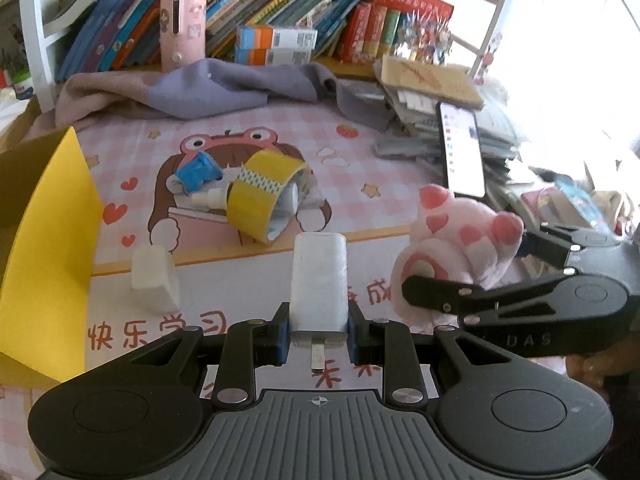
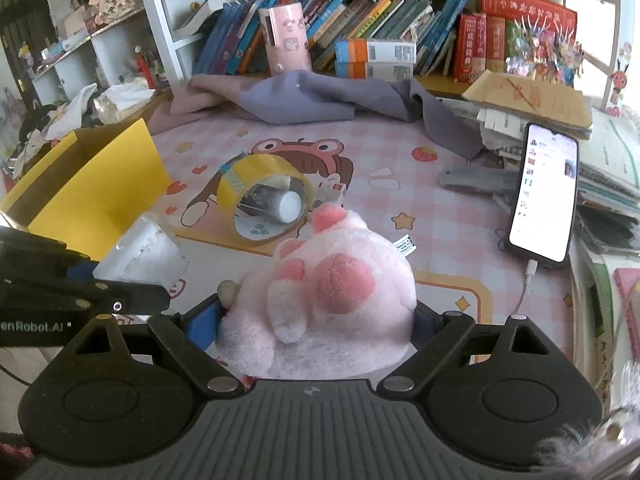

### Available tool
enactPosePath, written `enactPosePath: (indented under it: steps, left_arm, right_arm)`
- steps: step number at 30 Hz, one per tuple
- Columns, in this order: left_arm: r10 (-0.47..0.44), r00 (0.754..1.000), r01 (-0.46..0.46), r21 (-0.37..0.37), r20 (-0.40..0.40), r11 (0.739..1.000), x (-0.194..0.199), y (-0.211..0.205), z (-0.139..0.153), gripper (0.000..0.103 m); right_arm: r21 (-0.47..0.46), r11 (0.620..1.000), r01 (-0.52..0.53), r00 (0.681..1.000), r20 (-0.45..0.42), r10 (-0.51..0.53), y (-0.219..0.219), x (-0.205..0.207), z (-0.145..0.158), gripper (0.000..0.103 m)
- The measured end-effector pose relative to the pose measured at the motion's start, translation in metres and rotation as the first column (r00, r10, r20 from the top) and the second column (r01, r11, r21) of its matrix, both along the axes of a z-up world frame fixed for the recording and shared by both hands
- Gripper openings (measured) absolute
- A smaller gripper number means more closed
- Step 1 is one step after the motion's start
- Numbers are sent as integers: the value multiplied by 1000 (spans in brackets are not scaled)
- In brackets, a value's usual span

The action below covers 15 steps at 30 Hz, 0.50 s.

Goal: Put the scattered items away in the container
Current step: 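Lift and carry the pig and charger in both tools over the yellow box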

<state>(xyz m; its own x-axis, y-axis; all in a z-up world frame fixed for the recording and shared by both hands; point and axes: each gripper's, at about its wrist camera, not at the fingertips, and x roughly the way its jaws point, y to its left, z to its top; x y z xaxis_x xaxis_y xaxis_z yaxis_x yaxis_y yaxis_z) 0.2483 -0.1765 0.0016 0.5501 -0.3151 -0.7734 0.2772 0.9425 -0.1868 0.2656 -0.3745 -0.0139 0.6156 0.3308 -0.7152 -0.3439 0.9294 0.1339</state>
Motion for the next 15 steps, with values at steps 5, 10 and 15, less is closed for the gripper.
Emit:
enactPosePath:
  steps: [5,10,15]
  left_arm:
    - [-19,999,20,-38,41,999,-8,12,9,25]
    - [-44,996,49,-62,82,997,-23,30,18,25]
    - [-51,994,60,-87,100,994,-48,59,20,25]
  right_arm:
    - [-8,999,35,999,25,-35,7,-13,10,90]
    - [-11,997,70,995,72,-69,22,-32,24,90]
    - [-21,998,64,996,68,-63,51,-51,27,90]
